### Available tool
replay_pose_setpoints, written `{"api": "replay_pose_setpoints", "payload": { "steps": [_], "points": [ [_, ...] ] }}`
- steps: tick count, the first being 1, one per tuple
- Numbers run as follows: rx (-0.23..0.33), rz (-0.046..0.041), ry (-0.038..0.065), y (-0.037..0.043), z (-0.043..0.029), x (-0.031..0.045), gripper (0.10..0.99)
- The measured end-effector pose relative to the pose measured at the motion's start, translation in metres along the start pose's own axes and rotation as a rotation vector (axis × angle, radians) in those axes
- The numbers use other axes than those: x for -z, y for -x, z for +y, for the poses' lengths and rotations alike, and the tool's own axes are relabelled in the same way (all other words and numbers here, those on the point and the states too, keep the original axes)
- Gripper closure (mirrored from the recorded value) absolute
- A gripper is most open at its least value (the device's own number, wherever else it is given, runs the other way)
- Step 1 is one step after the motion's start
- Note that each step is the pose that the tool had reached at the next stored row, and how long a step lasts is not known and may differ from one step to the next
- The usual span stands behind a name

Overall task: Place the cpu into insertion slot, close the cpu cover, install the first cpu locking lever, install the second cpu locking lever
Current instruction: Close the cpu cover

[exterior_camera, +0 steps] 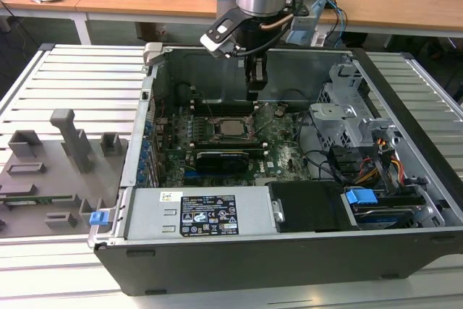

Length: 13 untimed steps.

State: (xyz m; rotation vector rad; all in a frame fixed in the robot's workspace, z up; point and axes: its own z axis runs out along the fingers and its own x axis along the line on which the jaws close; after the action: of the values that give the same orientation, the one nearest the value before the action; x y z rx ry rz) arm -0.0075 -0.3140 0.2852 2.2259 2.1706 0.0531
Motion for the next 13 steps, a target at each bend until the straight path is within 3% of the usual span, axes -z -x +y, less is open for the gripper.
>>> {"api": "replay_pose_setpoints", "payload": {
  "steps": [13],
  "points": [
    [0.000,0.0000,0.000,-0.0008,0.0105,-0.0005,0.980]
  ]
}}
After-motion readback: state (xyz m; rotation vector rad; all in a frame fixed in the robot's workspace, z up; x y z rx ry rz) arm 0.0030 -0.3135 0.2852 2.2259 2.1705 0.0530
